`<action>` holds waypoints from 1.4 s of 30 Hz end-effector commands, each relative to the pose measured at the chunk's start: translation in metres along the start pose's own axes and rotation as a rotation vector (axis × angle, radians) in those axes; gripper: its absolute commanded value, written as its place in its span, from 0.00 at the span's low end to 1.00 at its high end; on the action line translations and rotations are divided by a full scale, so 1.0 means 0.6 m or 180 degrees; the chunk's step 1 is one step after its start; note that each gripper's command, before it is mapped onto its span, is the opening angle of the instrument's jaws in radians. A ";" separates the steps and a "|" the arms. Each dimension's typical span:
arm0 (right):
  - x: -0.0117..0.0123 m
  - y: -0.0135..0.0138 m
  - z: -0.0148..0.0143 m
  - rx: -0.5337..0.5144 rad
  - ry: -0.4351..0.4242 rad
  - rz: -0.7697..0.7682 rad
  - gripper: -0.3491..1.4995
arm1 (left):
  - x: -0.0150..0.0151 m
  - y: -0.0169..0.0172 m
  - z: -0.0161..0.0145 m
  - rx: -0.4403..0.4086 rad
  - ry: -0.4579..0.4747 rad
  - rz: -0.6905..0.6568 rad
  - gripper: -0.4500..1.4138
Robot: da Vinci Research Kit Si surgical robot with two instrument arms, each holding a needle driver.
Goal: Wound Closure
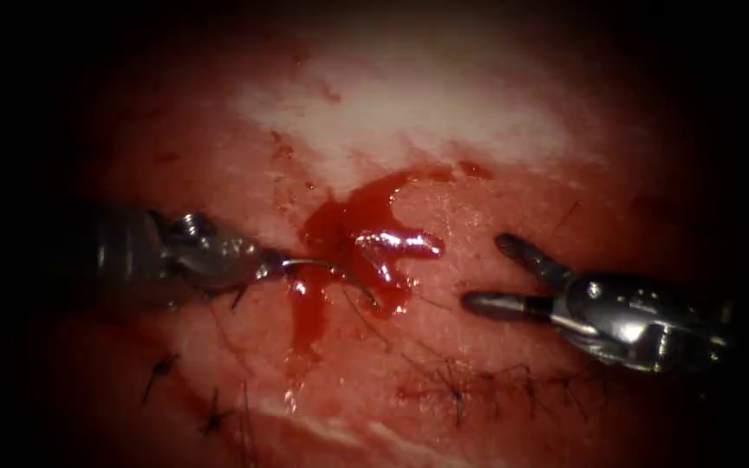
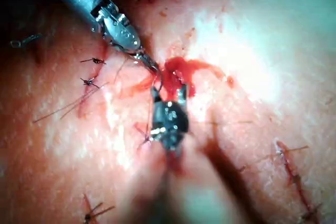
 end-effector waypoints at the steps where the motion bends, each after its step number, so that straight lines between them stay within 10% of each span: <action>1: -0.0004 -0.0015 0.0005 0.0067 0.0048 0.0014 0.90 | 0.0004 -0.0002 0.0002 0.0003 0.0084 -0.0015 0.00; 22: 0.0070 -0.0184 0.0044 0.0948 0.0358 0.0018 0.84 | 0.0040 -0.0056 -0.0066 -0.0609 0.1304 -0.0838 0.00; 32: 0.0010 -0.0135 0.0074 0.0642 0.0190 -0.0185 0.81 | 0.0057 -0.0036 -0.0092 -0.1547 0.1616 -0.1550 0.00; 42: 0.0030 -0.0095 0.0065 0.0266 0.0600 -0.0090 0.74 | 0.0077 0.0026 -0.0070 -0.2359 0.1755 -0.1836 0.00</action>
